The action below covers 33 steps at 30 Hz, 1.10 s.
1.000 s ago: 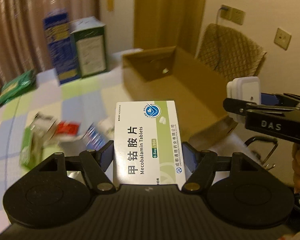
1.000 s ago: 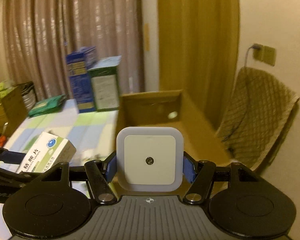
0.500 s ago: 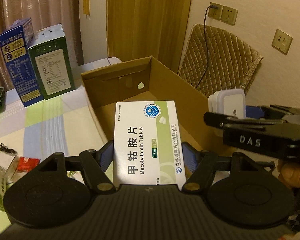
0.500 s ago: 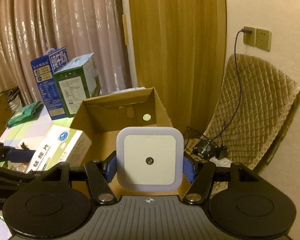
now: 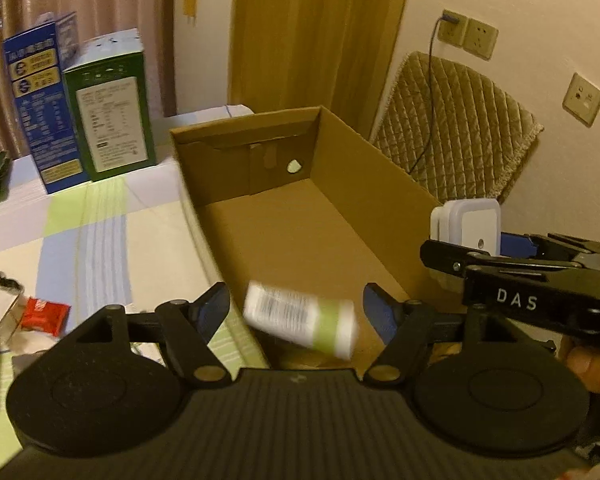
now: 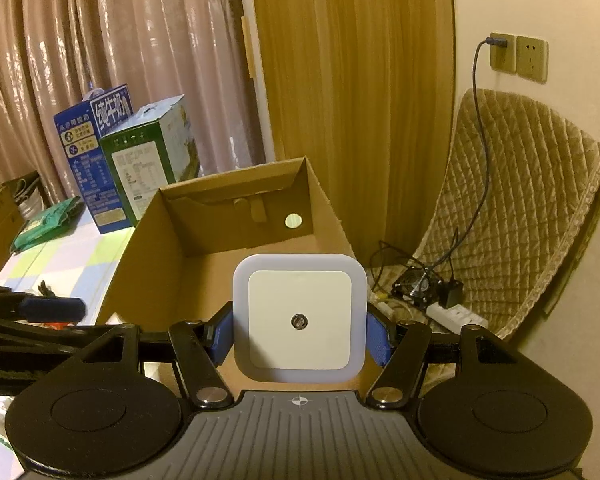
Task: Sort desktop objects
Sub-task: 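Open both tools to drop the night light and Mecobalamin box inside, then move left tool to silver foil bag while right tool approaches white parrot ointment box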
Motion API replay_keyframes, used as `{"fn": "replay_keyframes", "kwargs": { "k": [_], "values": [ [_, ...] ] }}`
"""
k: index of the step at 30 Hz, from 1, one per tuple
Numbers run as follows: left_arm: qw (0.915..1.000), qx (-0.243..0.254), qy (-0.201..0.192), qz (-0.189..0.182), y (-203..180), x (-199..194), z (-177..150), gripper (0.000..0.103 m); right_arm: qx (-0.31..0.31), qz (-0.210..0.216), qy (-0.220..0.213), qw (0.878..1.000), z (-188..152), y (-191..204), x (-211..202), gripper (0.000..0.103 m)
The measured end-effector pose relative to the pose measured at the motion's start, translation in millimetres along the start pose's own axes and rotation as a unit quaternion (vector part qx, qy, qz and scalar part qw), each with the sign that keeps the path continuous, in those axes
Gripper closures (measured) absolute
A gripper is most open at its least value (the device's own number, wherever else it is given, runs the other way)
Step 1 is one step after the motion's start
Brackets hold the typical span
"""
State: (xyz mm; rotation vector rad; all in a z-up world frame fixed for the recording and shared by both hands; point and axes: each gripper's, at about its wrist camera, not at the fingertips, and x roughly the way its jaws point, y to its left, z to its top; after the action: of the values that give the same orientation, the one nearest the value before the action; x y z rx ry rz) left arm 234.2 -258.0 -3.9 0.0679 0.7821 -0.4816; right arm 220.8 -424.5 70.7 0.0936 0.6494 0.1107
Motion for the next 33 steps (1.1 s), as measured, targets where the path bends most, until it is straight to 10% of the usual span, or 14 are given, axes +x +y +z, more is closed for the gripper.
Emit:
{"fn": "replay_keyframes", "kwargs": {
  "k": [22,33],
  "values": [
    [0.9968,-0.073,-0.006,0.031,52,-88,-83,0.024,0.042,0.017,-0.053,0.998,-16,22,-55,0.023],
    [0.9888,-0.115,0.0,0.095,105,-151,-141,0.022,0.016,0.086,-0.06,0.994,-51,94,-114,0.017]
  ]
}}
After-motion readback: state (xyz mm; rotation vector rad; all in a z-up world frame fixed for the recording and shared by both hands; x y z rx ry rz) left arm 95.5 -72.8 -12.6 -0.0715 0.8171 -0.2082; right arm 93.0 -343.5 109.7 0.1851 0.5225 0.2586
